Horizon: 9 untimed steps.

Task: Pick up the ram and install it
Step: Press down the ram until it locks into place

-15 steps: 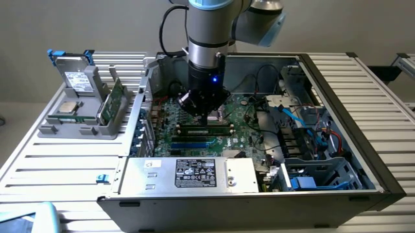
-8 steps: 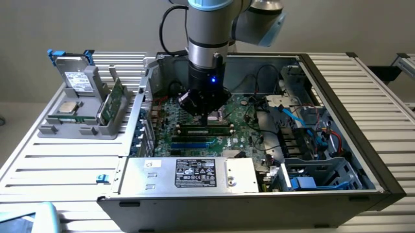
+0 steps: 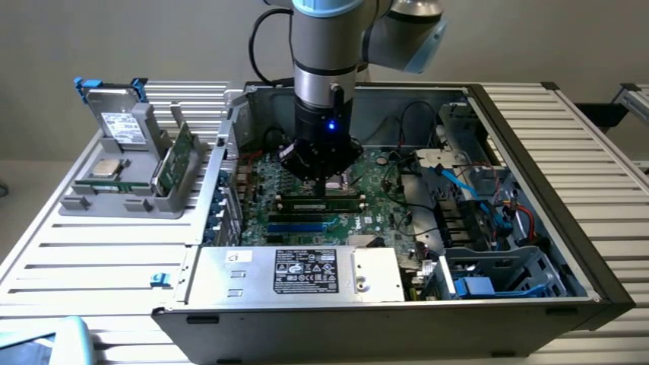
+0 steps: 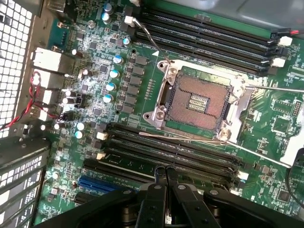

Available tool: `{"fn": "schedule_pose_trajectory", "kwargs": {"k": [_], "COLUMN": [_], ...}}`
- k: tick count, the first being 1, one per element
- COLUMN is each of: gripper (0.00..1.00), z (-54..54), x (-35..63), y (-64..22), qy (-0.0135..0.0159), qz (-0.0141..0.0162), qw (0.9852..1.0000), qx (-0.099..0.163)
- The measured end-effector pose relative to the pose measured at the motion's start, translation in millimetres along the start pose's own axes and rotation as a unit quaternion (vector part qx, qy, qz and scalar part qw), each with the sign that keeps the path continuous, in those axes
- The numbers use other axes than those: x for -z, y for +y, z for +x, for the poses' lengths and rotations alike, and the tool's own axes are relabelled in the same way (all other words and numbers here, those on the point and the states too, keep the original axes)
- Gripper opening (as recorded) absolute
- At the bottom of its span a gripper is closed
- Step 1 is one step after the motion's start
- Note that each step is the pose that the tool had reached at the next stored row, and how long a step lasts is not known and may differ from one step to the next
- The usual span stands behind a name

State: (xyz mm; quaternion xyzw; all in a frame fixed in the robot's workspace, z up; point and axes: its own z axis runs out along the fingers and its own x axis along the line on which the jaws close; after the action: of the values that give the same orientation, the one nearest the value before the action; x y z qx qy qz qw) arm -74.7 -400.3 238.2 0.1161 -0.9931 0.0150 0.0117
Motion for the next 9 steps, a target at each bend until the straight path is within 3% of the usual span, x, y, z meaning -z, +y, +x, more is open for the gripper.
{"fn": "schedule_pose_trajectory", "kwargs": {"k": [4,9], "gripper": [0.11,0.11], "z": [-0.1,0.0], "x": [0.0,0.0], "y": [0.0,0.0], "qy": [-0.0048,-0.0054], "qz": [0.0012,0.0032], "qw": [0.9998,0.9989], "qx": [-0.02,-0.046]}}
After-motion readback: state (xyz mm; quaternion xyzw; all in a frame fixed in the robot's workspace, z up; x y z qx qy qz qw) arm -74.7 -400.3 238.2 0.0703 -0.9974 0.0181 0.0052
